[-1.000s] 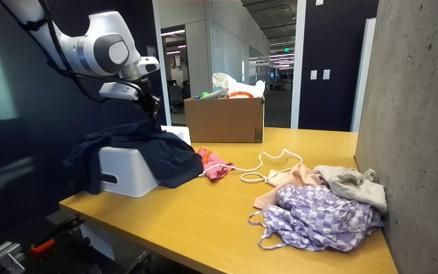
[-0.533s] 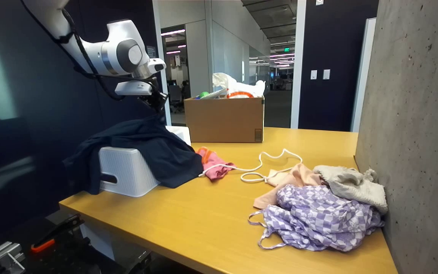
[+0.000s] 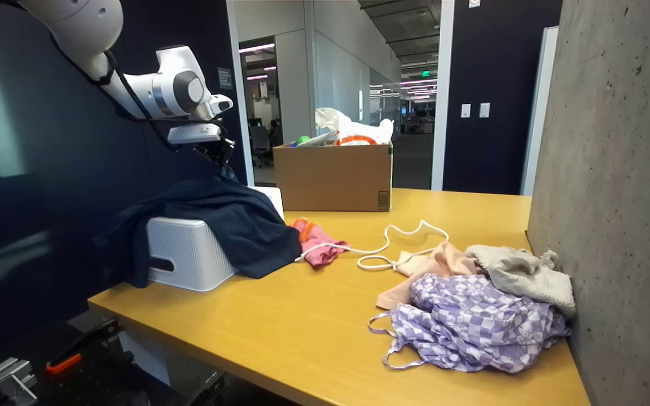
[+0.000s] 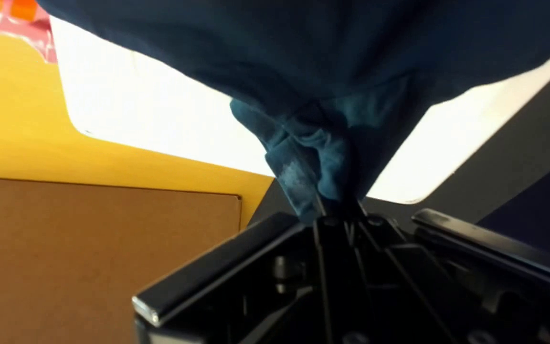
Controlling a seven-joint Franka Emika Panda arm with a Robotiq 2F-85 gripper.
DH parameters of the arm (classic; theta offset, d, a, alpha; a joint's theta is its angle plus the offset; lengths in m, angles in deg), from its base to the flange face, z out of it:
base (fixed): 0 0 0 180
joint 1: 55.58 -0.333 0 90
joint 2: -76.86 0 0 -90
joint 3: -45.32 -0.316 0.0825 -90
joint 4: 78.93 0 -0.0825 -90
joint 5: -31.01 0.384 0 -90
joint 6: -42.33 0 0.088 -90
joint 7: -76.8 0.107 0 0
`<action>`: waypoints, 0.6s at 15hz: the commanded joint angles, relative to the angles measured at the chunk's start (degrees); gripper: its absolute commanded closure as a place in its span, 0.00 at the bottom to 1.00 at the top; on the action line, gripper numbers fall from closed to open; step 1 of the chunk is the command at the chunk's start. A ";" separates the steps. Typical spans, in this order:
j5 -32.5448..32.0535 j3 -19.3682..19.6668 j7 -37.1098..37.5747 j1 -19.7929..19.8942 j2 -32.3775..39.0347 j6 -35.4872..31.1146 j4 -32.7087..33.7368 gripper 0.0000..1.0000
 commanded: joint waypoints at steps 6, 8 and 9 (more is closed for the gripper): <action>-2.07 0.56 -7.65 -2.36 13.28 13.15 27.36 0.99; -2.17 0.58 -9.12 -2.81 16.44 14.60 32.06 0.99; -2.25 0.60 -9.92 -3.06 18.00 15.17 34.40 0.99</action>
